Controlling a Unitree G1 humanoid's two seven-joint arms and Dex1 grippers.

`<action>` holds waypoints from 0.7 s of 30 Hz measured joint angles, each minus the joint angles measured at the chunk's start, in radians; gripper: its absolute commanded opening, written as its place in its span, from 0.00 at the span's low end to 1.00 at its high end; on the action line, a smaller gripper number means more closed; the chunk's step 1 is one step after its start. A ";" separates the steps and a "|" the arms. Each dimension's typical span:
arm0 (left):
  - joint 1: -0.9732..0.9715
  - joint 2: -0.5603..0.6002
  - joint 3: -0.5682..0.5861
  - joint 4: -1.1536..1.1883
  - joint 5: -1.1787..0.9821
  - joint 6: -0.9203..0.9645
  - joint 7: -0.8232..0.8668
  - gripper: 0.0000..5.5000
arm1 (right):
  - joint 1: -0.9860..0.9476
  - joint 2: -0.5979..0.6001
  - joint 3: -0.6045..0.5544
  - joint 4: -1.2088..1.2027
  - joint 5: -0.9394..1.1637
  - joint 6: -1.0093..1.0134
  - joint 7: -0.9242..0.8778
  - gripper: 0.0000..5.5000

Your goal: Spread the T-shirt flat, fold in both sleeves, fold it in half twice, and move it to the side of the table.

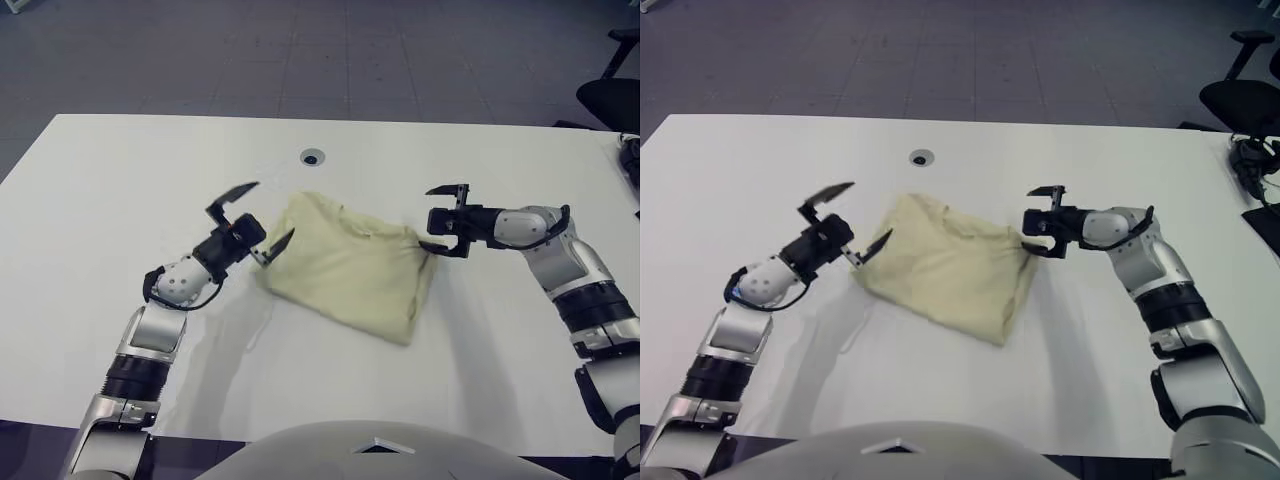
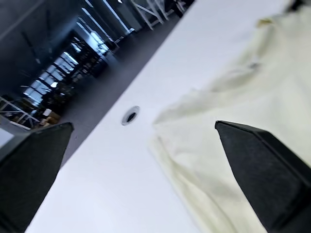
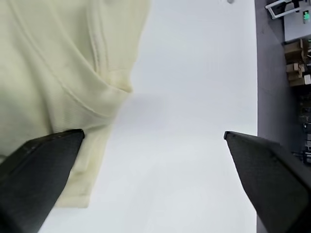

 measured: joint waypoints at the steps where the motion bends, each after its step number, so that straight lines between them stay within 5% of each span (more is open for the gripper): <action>1: -0.006 -0.009 0.016 -0.013 -0.029 0.004 0.007 0.98 | 0.034 -0.016 -0.008 -0.065 0.011 0.029 0.030 0.98; 14: -0.016 -0.031 0.096 -0.059 -0.081 0.068 0.046 0.98 | 0.521 -0.163 -0.073 -0.869 0.233 0.484 0.255 0.98; 21: -0.016 -0.031 0.100 -0.045 -0.053 0.068 0.062 0.98 | 0.512 -0.110 -0.062 -1.069 0.411 0.762 0.253 0.98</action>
